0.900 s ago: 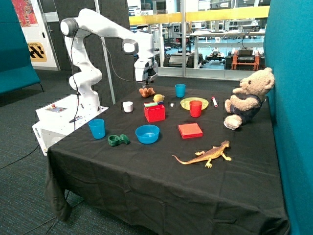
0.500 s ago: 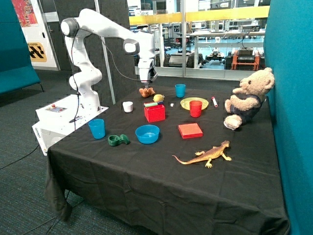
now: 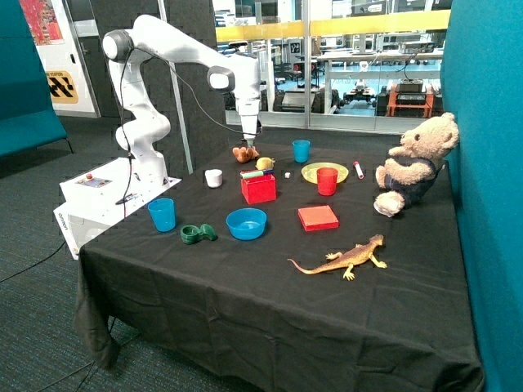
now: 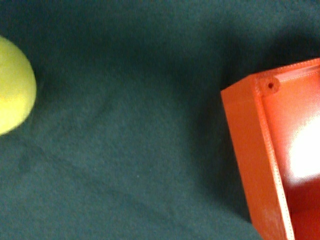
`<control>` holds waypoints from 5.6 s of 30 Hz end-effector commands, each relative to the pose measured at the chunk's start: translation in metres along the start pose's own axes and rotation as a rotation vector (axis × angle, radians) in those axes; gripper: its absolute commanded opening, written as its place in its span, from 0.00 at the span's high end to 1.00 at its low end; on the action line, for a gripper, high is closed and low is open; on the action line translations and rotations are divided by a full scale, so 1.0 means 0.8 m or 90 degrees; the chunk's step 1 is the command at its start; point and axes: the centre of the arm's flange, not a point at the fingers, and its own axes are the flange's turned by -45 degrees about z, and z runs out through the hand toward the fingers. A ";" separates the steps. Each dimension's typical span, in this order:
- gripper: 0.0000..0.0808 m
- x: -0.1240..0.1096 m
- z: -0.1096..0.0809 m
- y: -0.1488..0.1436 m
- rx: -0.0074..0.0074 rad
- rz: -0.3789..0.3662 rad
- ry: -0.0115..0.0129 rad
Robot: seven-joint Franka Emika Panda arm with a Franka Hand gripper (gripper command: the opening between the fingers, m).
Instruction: Put the ball in the red pot
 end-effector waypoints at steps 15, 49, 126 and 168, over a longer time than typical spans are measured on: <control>0.38 0.014 0.024 0.049 -0.0034 -0.063 0.0062; 0.32 0.011 0.076 0.073 -0.0033 -0.041 0.0062; 1.00 0.032 0.104 0.074 -0.0032 -0.026 0.0062; 1.00 0.074 -0.001 0.079 -0.0033 -0.041 0.0062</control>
